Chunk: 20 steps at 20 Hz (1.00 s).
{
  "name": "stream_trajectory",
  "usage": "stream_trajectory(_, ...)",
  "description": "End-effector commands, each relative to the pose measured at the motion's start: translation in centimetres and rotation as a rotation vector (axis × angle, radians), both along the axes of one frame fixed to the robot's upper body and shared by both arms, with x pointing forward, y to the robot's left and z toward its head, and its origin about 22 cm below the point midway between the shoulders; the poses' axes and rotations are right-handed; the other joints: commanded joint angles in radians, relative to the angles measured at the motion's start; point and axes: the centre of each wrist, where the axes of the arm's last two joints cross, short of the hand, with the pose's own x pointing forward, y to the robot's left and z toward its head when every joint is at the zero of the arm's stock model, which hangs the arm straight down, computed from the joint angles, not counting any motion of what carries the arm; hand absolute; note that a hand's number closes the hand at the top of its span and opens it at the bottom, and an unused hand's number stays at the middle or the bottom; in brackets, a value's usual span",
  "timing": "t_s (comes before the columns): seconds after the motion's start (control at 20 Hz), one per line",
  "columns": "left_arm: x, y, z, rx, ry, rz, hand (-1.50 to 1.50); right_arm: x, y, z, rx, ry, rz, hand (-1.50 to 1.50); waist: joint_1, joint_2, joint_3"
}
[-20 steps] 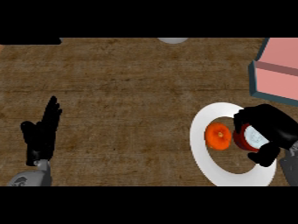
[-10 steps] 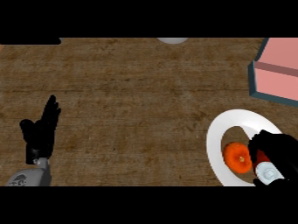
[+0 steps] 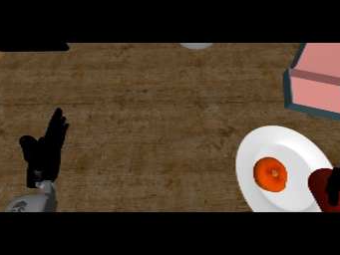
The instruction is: Pick the can from the plate and place it in the cardboard box
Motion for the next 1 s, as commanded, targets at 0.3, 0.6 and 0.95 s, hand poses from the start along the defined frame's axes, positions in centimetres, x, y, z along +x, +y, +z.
stream_trajectory(0.3,1.0,0.3,0.0,0.011,-0.02,-0.009,0.0,0.7,-3.6,8.5,0.137,-0.183,-0.124,1.5,0.011,0.004,0.0)
stream_trajectory(0.6,-0.4,0.2,-1.3,-0.009,-0.021,-0.013,0.0,4.4,-5.8,11.4,0.102,-0.248,-0.191,1.5,0.021,0.006,0.001)
stream_trajectory(0.95,1.7,-1.5,1.0,-0.006,-0.008,-0.031,0.0,9.9,-9.9,11.8,0.178,-0.261,-0.229,1.5,0.027,0.007,0.001)
